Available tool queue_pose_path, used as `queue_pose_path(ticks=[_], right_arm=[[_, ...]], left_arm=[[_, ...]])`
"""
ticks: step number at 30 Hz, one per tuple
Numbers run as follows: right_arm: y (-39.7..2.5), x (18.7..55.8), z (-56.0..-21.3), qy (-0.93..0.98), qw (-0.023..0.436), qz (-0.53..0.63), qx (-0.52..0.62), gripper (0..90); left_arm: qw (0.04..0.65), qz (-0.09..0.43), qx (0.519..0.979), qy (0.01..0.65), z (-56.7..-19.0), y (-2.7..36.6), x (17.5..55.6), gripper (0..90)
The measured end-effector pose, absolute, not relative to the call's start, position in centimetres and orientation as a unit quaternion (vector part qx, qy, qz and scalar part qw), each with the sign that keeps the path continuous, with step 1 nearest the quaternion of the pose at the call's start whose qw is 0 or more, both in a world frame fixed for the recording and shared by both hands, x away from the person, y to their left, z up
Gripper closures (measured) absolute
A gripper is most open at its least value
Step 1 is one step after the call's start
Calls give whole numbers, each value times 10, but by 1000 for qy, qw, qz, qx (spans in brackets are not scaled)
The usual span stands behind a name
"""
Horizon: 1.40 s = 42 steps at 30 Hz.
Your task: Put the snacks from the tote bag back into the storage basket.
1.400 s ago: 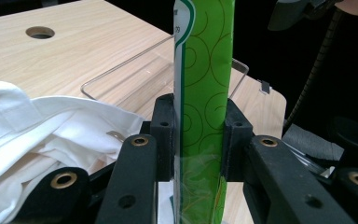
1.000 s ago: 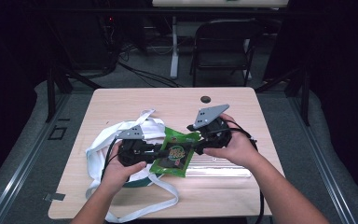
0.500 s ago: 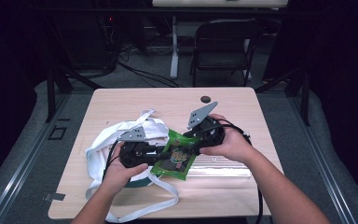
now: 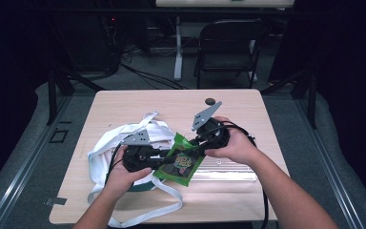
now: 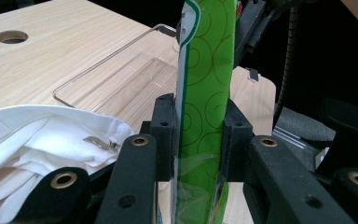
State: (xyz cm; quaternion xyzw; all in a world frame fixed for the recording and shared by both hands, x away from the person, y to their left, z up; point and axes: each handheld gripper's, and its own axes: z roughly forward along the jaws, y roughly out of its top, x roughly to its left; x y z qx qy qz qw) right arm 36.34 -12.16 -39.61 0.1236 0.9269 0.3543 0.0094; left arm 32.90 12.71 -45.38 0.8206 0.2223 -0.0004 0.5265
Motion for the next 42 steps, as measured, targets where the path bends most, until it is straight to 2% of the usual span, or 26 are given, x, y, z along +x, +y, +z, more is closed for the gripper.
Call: queue_pose_path(ticks=[5, 20, 32, 42], right_arm=[[-121, 362, -394, 931, 1, 347, 114, 749], [-119, 359, -385, 940, 24, 325, 99, 759], [-123, 361, -374, 951, 56, 291, 92, 758], [-126, 365, -363, 956, 96, 263, 82, 758]], left_arm=[[528, -3, 819, 226, -454, 127, 329, 696], [539, -3, 806, 243, -453, 134, 332, 614], [541, 6, 800, 258, -451, 143, 336, 562], [549, 19, 790, 274, -447, 156, 340, 561]])
